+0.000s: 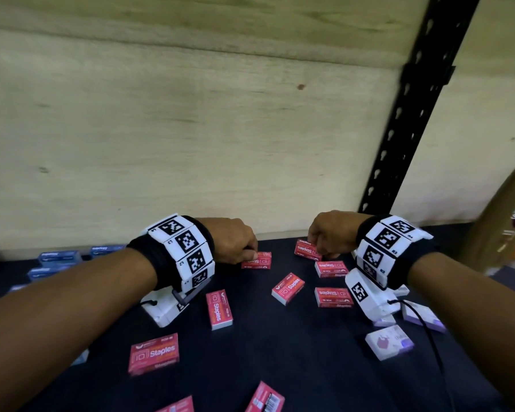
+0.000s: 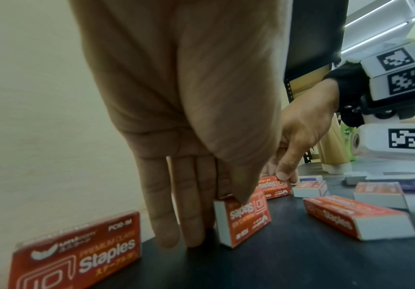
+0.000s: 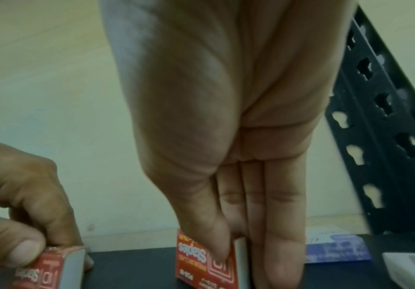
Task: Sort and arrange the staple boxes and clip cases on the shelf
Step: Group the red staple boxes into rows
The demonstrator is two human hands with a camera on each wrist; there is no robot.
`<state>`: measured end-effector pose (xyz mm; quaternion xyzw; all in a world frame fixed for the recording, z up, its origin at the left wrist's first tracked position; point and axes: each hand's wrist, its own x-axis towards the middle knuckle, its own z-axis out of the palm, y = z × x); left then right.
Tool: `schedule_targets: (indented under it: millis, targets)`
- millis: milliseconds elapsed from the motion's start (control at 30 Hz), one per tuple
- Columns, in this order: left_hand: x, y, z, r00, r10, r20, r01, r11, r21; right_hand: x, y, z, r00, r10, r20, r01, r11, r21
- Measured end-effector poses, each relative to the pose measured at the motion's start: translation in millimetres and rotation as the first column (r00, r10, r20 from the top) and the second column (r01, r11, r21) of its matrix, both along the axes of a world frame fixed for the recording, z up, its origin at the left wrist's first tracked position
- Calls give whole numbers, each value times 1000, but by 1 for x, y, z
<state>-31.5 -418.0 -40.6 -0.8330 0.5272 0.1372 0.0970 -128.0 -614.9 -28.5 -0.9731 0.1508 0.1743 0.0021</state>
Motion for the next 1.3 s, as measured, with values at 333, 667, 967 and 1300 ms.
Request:
schedule_targets:
  millis: [333, 667, 967, 1300]
  targets:
    - [-2, -3, 0, 1000, 10, 22, -10, 1000, -24, 5, 9, 0, 983, 120, 136, -123, 992, 14]
    - [0, -8, 1, 994, -79, -82, 66, 987, -147, 14, 6, -9, 979, 65, 196, -73, 997, 33]
    - [16, 22, 3, 954, 132, -269, -219, 920, -325, 27, 14, -19, 977, 98, 191, -114, 990, 76]
    - [33, 97, 25, 943, 312, -117, -330, 924, -192, 45, 60, -9, 952, 258, 163, -278, 954, 112]
